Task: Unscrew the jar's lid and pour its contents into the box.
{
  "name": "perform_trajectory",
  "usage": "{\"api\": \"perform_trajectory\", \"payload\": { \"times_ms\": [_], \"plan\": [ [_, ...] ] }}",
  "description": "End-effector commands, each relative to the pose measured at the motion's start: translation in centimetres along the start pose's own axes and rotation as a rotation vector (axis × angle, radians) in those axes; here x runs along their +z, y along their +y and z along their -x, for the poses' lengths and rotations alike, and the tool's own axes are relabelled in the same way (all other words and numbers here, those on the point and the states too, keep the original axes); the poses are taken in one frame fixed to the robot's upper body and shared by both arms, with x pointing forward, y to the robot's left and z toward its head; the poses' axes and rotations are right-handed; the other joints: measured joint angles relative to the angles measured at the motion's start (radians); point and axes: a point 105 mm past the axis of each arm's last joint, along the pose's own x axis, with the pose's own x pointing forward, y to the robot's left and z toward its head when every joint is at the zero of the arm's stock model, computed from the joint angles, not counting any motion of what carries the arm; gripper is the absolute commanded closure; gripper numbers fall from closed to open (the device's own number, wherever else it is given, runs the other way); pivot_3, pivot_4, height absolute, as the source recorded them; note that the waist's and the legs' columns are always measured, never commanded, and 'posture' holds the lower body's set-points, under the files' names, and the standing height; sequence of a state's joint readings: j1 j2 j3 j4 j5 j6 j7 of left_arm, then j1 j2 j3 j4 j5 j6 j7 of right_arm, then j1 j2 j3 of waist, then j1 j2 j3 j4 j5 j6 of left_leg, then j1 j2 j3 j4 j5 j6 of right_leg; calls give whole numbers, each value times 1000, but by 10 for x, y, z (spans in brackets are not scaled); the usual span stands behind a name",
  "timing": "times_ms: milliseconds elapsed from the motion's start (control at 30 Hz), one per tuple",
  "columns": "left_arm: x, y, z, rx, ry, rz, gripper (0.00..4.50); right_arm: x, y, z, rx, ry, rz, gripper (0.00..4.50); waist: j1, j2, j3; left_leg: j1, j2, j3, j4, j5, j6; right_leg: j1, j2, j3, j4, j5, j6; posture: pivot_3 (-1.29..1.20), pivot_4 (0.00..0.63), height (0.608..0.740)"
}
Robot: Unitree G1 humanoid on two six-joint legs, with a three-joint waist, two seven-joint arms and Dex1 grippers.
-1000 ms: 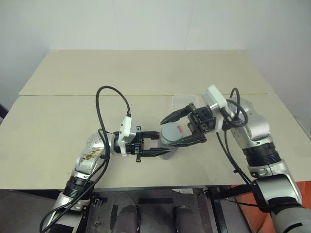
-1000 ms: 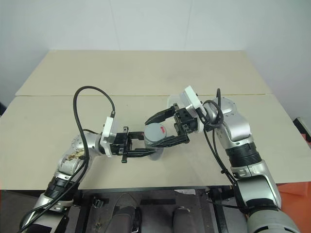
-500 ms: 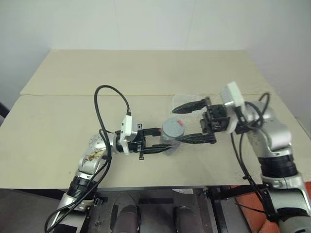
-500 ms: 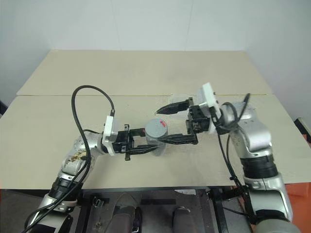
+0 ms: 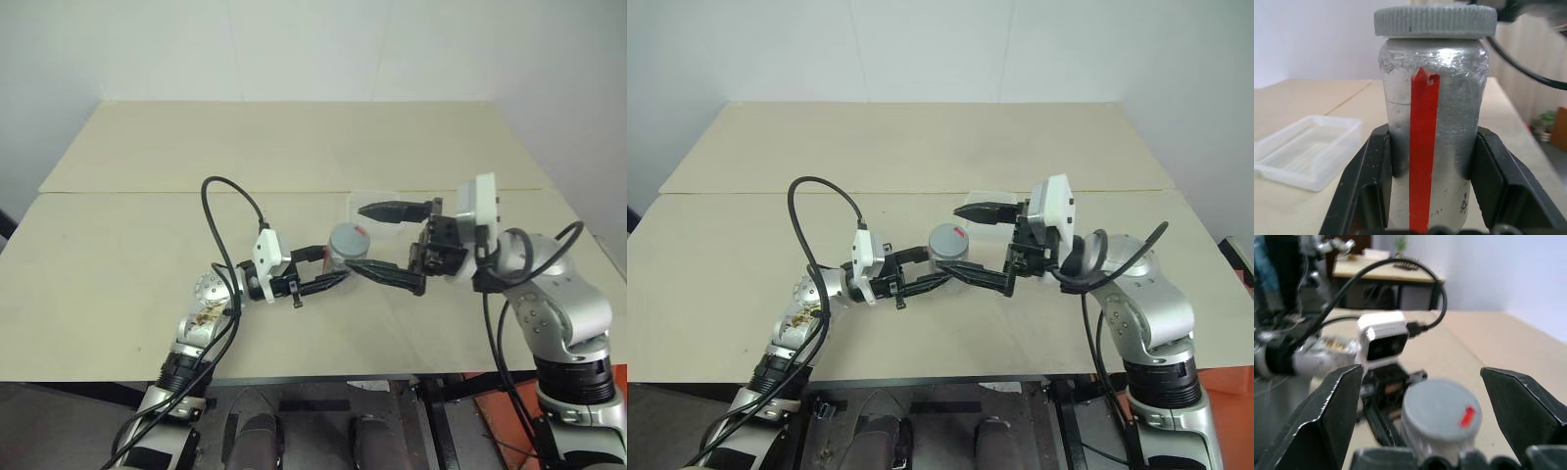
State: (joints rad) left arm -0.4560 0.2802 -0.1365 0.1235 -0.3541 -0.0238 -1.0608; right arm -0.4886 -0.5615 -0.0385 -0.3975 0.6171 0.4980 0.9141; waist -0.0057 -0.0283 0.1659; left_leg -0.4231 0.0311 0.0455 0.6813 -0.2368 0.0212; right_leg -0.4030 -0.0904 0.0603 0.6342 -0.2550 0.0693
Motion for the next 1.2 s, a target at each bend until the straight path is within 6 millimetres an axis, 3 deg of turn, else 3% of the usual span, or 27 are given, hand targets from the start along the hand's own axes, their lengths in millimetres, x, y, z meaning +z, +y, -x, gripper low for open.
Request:
{"api": "perform_trajectory", "payload": {
  "times_ms": [33, 433, 1200],
  "plan": [
    [11, 4, -2, 18, -34, -49, 2580, 5, -1, -9, -59, 1, 59, 21, 0, 0, 0, 0, 0, 0, 0, 0, 0, 0, 0, 0, 0, 0, 0, 0, 150, 740],
    [11, 5, -3, 23, -41, -47, 2580, -7, -12, -21, -169, 31, 83, 21, 0, 0, 0, 0, 0, 1, 0, 0, 0, 0, 0, 0, 0, 0, 0, 0, 150, 740],
    [12, 11, 9, 24, -50, -33, 2580, -16, -23, 9, -205, 75, 95, 21, -6, 0, 0, 0, 0, 1, 0, 0, 0, 0, 0, 0, 0, 0, 0, 0, 150, 740]
  ]
}}
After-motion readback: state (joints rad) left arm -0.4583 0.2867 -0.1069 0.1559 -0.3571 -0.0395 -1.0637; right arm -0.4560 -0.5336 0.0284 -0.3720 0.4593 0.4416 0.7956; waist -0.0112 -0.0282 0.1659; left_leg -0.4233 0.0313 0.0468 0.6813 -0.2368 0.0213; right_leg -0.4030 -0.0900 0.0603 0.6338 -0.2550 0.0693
